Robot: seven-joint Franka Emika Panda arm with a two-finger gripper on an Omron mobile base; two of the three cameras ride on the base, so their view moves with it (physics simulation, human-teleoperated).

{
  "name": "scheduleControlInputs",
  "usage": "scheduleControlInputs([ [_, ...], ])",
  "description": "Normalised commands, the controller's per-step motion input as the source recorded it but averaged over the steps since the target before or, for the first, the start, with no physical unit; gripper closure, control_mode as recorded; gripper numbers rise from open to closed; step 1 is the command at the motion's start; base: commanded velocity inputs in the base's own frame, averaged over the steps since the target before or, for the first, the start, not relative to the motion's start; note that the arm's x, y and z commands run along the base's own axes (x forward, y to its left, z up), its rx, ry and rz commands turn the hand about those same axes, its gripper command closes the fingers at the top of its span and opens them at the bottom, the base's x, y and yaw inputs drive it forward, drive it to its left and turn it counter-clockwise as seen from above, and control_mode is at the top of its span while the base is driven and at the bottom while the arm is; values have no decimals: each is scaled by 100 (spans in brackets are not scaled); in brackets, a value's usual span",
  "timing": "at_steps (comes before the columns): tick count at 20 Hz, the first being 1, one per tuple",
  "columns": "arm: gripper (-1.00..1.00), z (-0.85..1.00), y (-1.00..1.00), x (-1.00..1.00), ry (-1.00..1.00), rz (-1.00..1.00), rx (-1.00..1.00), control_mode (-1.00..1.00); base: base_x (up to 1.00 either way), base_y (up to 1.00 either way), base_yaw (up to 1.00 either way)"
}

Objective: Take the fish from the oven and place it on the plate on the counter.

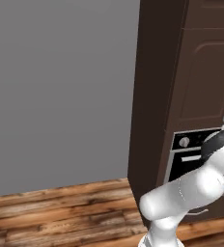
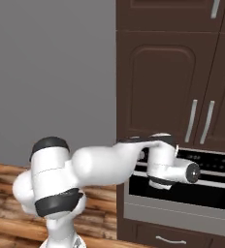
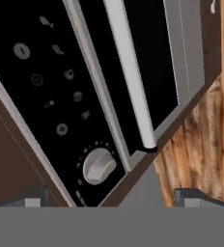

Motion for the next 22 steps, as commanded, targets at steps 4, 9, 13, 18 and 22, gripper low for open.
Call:
scheduleControlInputs([
  [4,-100,-75,-21,9,-23,0,28,-100,0,0,0],
  [9,-100,-29,-1,-2,-28,0,12,-100,0,0,0],
  [13,-100,0,-1,-20,-23,0,1,-100,0,0,0],
  [18,-100,0,-26,0,-8,-2,-1,-100,0,0,0],
  [22,-100,0,-15,13,1,-10,-7,-100,0,0,0],
])
